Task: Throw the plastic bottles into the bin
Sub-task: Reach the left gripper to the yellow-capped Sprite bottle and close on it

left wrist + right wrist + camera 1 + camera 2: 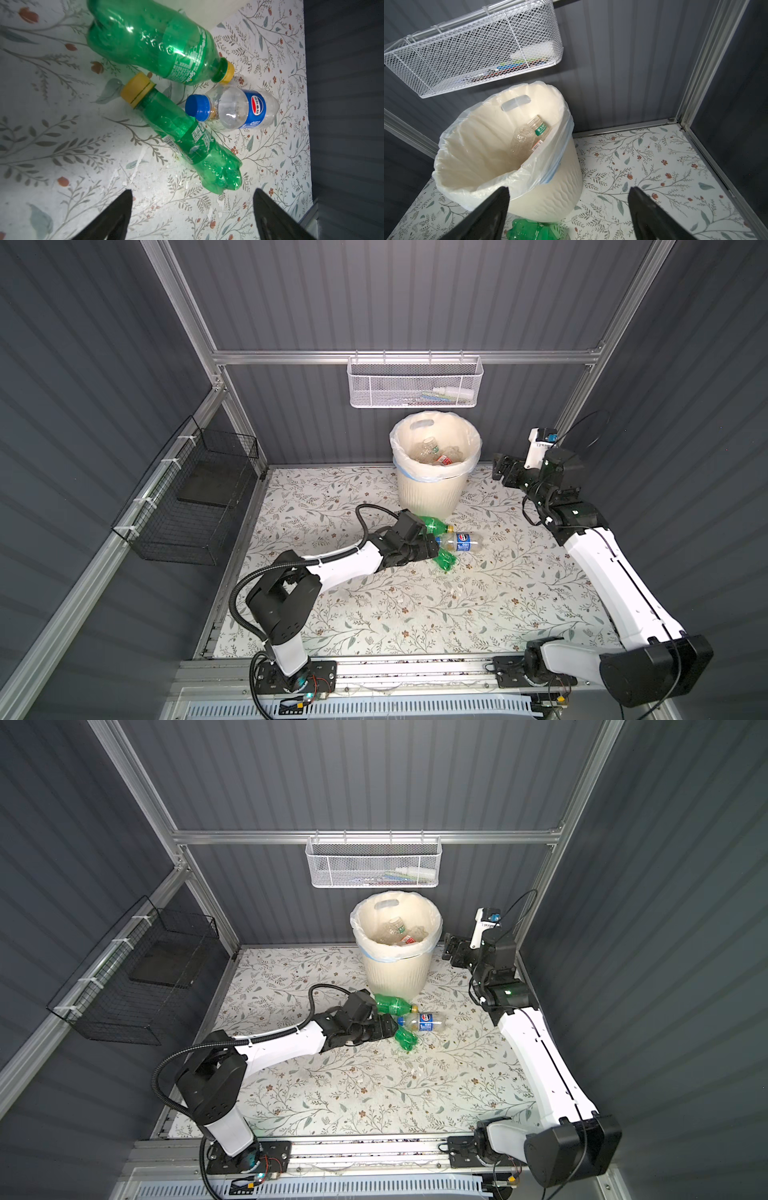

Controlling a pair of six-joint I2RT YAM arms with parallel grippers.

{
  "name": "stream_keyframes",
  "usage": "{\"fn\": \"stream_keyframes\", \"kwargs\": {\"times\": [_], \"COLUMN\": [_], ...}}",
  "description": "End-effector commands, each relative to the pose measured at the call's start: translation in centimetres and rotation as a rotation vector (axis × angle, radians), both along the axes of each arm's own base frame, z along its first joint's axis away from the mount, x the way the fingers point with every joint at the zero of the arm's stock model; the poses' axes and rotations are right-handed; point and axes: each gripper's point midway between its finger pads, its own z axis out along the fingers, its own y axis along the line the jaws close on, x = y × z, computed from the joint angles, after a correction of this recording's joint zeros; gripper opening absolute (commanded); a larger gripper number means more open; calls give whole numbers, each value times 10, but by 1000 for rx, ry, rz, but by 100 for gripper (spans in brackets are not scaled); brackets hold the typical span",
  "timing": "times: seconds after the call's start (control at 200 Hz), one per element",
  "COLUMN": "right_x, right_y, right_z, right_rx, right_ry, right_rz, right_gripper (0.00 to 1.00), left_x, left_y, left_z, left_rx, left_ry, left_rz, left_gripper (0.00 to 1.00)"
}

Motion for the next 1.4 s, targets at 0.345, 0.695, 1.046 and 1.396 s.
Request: {"fn": "stream_keyframes", "kwargs": {"times": [0.345,0.695,1.046,1.396], "right_x": [-12,-11,-9,-10], "right_y": [-20,-29,-30,-27], "right_z": [-7,-19,-25,-39], "right_rx": [70,97,110,136], "right_ry": [-9,8,19,54], "right_rz": [-28,-42,-46,-36], "right_gripper": [89,88,87,85], "left_x": [15,12,13,24], "left_y": [-32,-29,8,43], "left_z": [-21,-45,-51,-42], "left_rx": [7,71,150,157], "left_ry": [73,95,69,17], "left_rz": [5,-25,2,57], "left_gripper": [87,71,52,38]}}
